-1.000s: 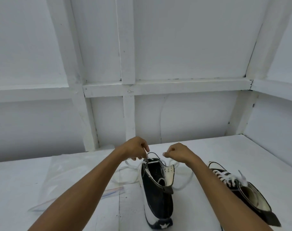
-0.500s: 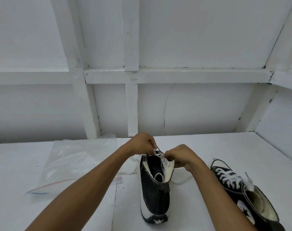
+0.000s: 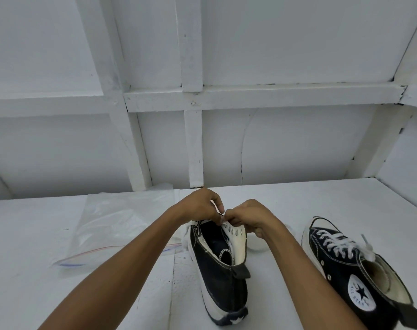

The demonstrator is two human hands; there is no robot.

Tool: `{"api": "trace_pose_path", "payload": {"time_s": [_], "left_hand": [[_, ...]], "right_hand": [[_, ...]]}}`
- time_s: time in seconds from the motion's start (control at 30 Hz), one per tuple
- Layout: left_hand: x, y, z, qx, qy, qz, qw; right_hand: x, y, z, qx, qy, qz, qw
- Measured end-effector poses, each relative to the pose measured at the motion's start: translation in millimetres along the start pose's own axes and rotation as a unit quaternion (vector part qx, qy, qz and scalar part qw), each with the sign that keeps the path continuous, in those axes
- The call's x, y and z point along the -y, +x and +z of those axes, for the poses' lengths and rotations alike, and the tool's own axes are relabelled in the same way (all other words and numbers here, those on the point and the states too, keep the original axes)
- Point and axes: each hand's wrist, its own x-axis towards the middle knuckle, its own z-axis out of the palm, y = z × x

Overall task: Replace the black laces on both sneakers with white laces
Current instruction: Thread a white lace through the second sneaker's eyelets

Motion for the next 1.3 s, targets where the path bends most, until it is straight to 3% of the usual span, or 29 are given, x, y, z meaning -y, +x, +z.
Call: {"api": "trace_pose_path", "payload": {"time_s": [0.2,0.6,1.0,1.1,1.2,1.23,1.27,1.3], "left_hand": [[3.4,-8.6,1.2,-0.057,-0.009,-0.023,0.998],[-3.6,-13.4,9.1,-0.092,0.0,-0.014,0.996],[2.0,-10.3,11.6,-0.035,-0.032,-0.018,0.999],[1.5,-15.7,-3.6,0.003,-0.064,-0.028,0.998],[4.8,-21.0,-24.1,0.012,-0.074,-0.042,0.996],[6.3,-22.3,-30.5,0.009,-0.077,-0.046,0.996],[8.0,-23.5,-36.6,0.005,-0.077,-0.048,0.996],[9.3,-24.5,-42.9,0.001,-0.073,-0.05,0.996]], "right_hand": [[-1.4,-3.9,-3.0,0.0,0.001,0.006,1.0],[-8.7,-8.7,-10.2,0.029,0.052,0.012,0.998],[-26.1,12.0,-9.6,0.039,0.018,0.015,0.999],[-26.6,19.2,-8.2,0.02,0.153,0.023,0.988],[-25.7,27.0,-12.8,0.025,0.418,0.05,0.907],[-26.8,31.1,-15.9,0.012,0.457,0.056,0.888],[-28.4,34.1,-19.0,-0.003,0.449,0.056,0.892],[-30.2,35.9,-22.2,-0.016,0.39,0.049,0.919]]}}
